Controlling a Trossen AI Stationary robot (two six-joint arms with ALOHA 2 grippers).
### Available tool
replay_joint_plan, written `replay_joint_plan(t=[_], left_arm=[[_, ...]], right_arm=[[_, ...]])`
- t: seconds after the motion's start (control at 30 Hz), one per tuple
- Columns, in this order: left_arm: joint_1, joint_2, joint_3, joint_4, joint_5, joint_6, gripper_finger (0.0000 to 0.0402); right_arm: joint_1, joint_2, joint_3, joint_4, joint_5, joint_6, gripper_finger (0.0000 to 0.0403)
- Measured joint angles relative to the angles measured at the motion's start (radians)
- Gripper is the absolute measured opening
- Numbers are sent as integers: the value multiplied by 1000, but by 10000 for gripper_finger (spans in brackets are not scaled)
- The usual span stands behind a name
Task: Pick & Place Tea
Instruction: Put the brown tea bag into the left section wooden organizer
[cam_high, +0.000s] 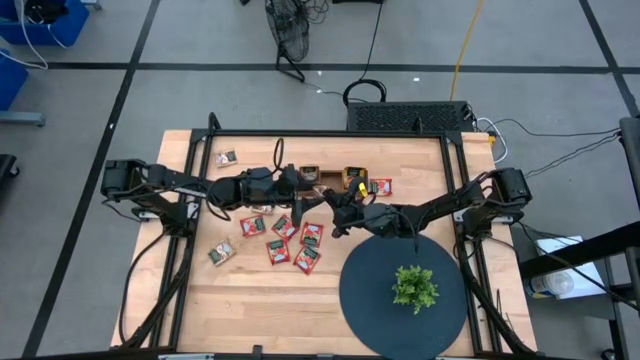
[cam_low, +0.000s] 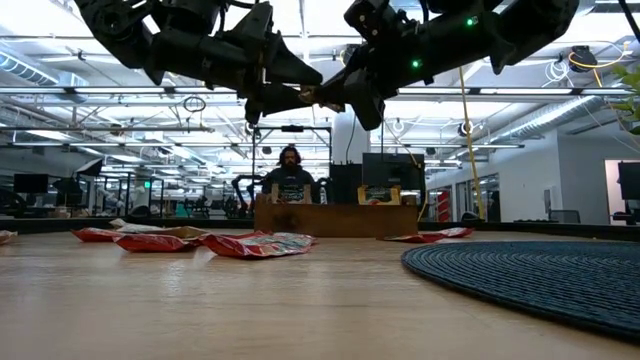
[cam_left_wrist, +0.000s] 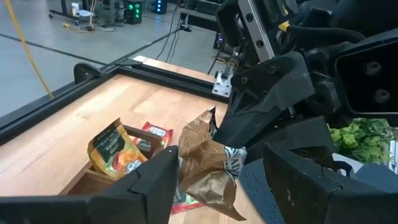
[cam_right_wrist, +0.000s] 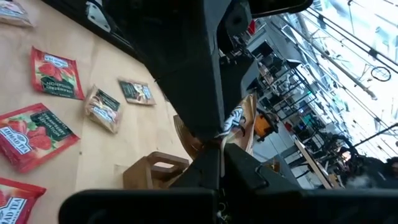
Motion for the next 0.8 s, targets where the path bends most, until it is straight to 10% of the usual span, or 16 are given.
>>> replay_joint_plan(t=[0.27,0.6,0.8], left_arm=[[14,0,0,-4,-4,-37,227],[13,0,0,-12,11,20,28],[13,-36,-1,-79,26,76,31]], right_arm=[[1,0,0,18,-1,-2,0],[6,0,0,-6,6,1,0],[14,-1,1,-38,0,62,17]])
